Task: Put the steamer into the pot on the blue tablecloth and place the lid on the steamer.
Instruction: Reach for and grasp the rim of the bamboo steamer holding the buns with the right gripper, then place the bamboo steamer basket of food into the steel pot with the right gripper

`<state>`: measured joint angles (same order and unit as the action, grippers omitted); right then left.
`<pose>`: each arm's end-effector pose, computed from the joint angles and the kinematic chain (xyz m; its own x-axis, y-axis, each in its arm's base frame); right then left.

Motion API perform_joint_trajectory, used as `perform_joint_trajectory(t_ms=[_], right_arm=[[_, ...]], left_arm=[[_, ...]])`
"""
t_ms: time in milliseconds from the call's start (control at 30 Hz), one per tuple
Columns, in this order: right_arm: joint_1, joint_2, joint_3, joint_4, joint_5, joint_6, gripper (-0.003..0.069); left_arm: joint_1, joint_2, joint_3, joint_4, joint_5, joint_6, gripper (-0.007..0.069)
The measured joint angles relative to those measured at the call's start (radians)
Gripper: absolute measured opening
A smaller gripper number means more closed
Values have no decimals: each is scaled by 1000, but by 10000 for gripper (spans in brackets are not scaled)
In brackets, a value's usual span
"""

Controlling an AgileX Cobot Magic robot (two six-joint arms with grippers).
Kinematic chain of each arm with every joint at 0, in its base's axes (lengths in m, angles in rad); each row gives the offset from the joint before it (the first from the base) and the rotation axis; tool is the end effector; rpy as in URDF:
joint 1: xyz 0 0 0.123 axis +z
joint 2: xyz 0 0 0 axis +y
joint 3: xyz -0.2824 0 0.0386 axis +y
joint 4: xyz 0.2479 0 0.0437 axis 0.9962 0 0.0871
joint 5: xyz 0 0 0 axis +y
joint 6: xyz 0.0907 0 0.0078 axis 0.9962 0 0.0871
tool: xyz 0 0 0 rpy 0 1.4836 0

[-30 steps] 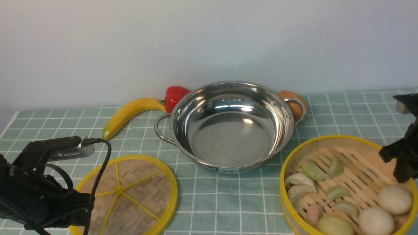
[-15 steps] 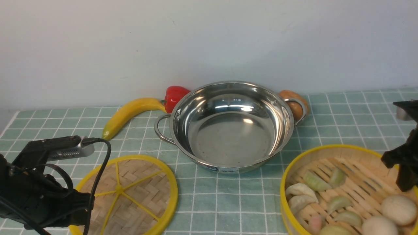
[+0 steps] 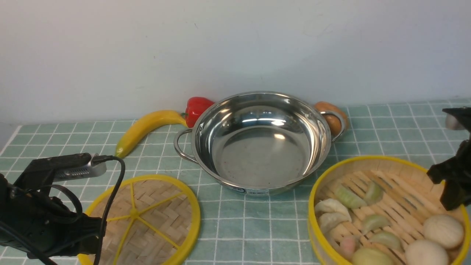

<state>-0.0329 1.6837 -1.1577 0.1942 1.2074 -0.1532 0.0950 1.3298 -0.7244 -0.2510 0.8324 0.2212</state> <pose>0.3006 0.0065 0.2233 -0.9973 -0.0492 0.0538 -0.0384 0.9820 0.1851 0.2202 0.0042 0.2143 -0.9692 -0.0427 -0.2426 -0.0018 0.9860 -0.1666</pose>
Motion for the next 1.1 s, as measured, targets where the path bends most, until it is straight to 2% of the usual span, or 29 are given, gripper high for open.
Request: perform_joint_trajectory(t_ms=[400, 600, 767, 867, 1100], right_arm=[[0, -188, -42, 39, 34, 7, 92], [7, -111, -304, 162, 45, 23, 92], [91, 50, -576, 159, 36, 86, 92], [189, 188, -738, 129, 35, 128, 92], [318, 388, -917, 82, 39, 174, 92]], left_arm=[[0, 0, 0, 0, -1, 0, 243], [0, 0, 0, 0, -2, 0, 243], [0, 0, 0, 0, -3, 0, 243], [0, 0, 0, 0, -3, 0, 243], [0, 0, 0, 0, -3, 0, 243]])
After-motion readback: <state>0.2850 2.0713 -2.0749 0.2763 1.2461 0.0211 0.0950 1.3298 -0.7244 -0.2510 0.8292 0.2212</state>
